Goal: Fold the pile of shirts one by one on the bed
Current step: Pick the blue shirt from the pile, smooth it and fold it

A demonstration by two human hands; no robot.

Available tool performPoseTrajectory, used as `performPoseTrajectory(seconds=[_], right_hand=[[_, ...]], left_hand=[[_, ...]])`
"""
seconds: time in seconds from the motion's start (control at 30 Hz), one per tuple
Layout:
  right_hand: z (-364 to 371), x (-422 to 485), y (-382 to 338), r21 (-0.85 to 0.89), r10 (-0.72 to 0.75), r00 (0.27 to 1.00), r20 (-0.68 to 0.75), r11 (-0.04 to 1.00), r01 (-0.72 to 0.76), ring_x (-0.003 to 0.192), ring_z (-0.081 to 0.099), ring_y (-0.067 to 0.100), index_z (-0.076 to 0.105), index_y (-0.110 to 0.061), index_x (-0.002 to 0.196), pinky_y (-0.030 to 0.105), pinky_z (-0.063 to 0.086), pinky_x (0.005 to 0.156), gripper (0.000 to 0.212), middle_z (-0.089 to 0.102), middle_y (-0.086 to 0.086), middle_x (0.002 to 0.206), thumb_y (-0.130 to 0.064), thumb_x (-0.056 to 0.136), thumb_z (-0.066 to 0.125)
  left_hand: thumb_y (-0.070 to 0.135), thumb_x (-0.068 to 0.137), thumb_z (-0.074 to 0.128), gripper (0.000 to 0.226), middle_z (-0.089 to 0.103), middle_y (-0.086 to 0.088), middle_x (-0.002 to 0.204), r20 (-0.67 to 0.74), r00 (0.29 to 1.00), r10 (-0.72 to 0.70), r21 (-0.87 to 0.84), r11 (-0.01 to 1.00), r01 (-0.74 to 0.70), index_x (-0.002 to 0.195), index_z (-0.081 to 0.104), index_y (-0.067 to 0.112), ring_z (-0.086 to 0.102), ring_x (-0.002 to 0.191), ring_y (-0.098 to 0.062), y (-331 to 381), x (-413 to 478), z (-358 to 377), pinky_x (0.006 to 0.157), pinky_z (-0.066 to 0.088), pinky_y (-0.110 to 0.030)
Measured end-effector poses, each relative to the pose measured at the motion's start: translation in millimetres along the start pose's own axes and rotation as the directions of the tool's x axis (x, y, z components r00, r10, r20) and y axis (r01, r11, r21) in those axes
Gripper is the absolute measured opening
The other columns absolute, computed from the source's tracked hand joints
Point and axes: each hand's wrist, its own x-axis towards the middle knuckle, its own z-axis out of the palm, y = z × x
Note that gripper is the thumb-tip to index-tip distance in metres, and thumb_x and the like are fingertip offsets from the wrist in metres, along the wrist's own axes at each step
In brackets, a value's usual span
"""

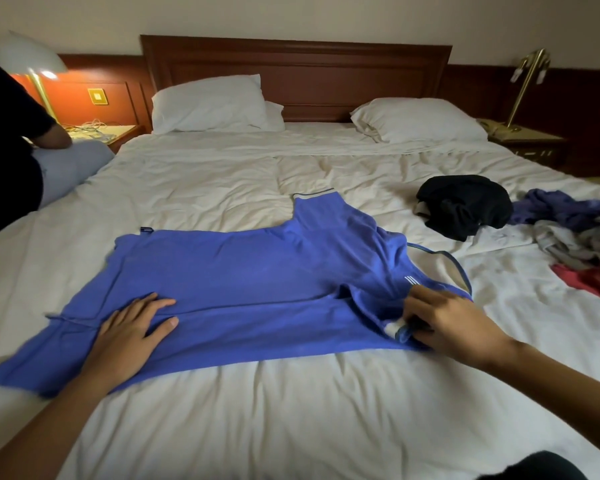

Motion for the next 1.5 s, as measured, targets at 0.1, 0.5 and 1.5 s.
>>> performPoseTrajectory(seconds=[0.1, 0.5, 1.5], right_hand=[[-3, 28, 12, 0.039, 0.211, 0.968, -0.137, 0.978, -0.207, 0.064, 0.059, 0.036, 0.057, -0.011, 0.073, 0.034, 0.039, 0.052, 0.025, 0.06, 0.006, 0.078, -0.014, 0.075, 0.081], [10, 17, -3, 0.204, -0.11, 0.959, 0.26, 0.977, 0.057, 0.097, 0.062, 0.011, 0.07, -0.025, 0.114, 0.029, 0.052, 0.078, 0.027, 0.059, -0.009, 0.117, -0.012, 0.091, 0.064], [158, 213, 22, -0.001, 0.285, 0.752, 0.595, 0.935, -0.354, 0.153, -0.003, 0.025, 0.002, -0.052, 0.152, 0.047, 0.003, 0.122, 0.053, -0.004, -0.006, 0.166, -0.056, 0.103, 0.021]], left_hand=[[0.048, 0.098, 0.05, 0.038, 0.042, 0.011, 0.149, 0.007, 1.0, 0.0, -0.002, 1.0, 0.0, 0.136, 0.049, 0.044, 0.038, 0.14, -0.017, 0, -1, 0, 0.116, 0.025, -0.04], [0.05, 0.098, 0.05, 0.038, 0.042, 0.013, 0.148, -0.001, 1.0, 0.007, -0.026, 1.0, -0.007, 0.136, 0.048, 0.045, 0.038, 0.139, -0.015, -1, -3, -1, 0.115, 0.024, -0.039], [0.084, 0.082, 0.015, 0.076, -0.015, 0.015, 0.165, 0.225, 0.972, -0.068, 0.209, 0.978, 0.02, 0.151, -0.002, 0.057, -0.016, 0.153, -0.022, -1, 165, 28, 0.119, -0.011, -0.059]])
